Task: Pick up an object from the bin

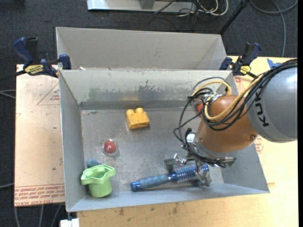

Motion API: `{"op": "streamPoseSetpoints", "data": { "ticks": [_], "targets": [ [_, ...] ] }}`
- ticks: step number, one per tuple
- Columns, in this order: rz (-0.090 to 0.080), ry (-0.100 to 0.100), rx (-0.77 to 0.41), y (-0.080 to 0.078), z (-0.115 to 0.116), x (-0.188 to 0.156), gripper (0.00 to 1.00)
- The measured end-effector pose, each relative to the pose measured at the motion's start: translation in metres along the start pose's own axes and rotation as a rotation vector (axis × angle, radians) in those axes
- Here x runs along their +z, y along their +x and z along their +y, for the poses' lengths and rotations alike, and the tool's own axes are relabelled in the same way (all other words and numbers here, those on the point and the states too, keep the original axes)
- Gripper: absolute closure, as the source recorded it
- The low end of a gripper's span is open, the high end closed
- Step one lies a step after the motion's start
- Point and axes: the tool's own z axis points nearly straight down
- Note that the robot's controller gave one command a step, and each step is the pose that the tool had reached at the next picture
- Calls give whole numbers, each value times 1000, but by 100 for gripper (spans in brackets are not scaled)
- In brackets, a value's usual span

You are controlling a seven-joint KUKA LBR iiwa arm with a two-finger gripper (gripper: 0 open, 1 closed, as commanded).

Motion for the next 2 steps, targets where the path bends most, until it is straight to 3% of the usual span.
{"op": "streamPoseSetpoints", "data": {
  "ticks": [1, 2],
  "targets": [
    [2, -3, 2, 1, 1, 1, 100],
    [1, 0, 5, -2, 0, -63, 100]
  ]
}}
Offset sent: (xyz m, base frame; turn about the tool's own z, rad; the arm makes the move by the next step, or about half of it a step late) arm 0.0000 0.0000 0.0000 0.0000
